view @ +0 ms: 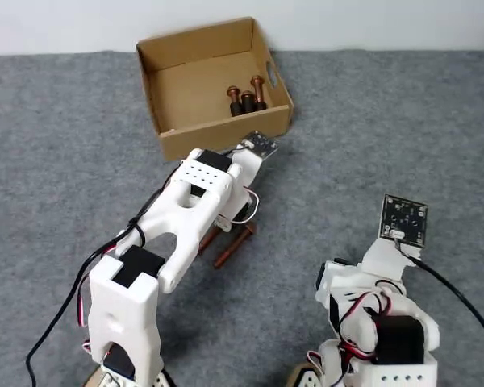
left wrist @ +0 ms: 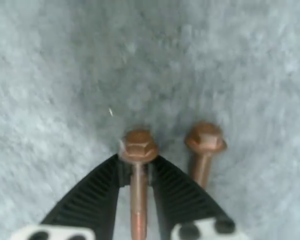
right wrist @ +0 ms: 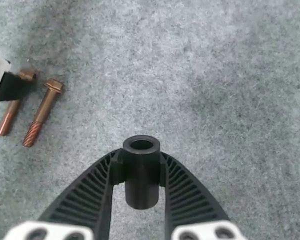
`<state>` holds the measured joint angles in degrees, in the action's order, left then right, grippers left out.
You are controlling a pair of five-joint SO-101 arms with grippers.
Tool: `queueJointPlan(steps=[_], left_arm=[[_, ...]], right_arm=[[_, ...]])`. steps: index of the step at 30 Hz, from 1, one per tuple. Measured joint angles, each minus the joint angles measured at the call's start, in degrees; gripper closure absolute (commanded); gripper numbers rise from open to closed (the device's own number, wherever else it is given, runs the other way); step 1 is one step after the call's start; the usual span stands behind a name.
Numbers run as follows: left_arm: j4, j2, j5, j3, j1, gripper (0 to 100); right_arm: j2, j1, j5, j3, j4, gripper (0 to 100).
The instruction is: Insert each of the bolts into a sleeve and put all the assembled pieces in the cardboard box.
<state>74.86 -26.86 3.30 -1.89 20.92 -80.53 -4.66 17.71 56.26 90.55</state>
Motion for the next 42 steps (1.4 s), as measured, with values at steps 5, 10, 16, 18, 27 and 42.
queueJointPlan(steps=[5,10,16,18,27,42], left_arm=[[5.4,0.0,-1.7,0.4,0.4,100],[10.7,1.0,-7.9,1.4,1.6,100],[15.6,13.5,-13.1,1.4,2.8,100],[16.0,19.3,-13.6,1.1,2.8,100],[11.3,49.9,-16.4,-15.2,3.0,100],[-14.4,103.8,-20.1,-50.9,-3.9,100]], right_arm=[[-0.2,0.0,0.0,0.0,-0.1,99.1],[-0.2,0.0,0.0,0.0,-0.1,99.1],[-0.2,0.0,0.0,0.0,-0.1,99.1],[-0.8,0.0,0.0,0.0,-0.1,99.1],[-13.7,0.0,-8.3,0.0,0.0,99.1],[-20.3,-17.1,-13.5,6.7,-11.8,99.1]])
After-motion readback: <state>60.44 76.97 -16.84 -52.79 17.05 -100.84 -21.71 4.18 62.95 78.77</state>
